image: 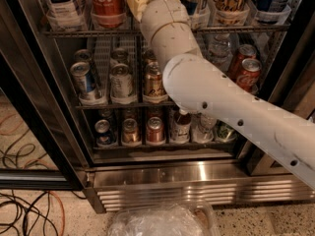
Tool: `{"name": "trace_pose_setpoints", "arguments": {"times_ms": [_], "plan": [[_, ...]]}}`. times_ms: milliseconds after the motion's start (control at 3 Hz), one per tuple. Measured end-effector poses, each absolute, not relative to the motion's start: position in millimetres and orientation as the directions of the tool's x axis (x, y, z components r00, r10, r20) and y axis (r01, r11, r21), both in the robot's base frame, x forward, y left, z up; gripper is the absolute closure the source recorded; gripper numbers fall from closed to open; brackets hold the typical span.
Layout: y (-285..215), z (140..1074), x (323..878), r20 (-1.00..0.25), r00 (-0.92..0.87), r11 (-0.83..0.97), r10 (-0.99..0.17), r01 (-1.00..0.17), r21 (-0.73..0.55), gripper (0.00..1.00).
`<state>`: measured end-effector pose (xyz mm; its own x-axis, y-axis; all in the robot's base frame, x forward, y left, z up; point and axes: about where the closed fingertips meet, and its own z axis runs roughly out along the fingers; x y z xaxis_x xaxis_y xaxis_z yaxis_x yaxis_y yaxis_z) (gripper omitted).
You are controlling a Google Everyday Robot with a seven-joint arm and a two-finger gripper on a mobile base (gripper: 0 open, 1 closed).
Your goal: Pick 7up can from top shelf of fridge
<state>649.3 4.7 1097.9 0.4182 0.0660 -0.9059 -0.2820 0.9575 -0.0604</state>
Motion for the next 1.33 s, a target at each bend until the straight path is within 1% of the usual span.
{"name": "trace_pose_setpoints", "arguments": {"times_ms": [1333], "plan": [[7.1, 1116.3, 638.0, -0.85, 0.523, 0.951, 0.059, -0.287, -0.11, 1.0]]}}
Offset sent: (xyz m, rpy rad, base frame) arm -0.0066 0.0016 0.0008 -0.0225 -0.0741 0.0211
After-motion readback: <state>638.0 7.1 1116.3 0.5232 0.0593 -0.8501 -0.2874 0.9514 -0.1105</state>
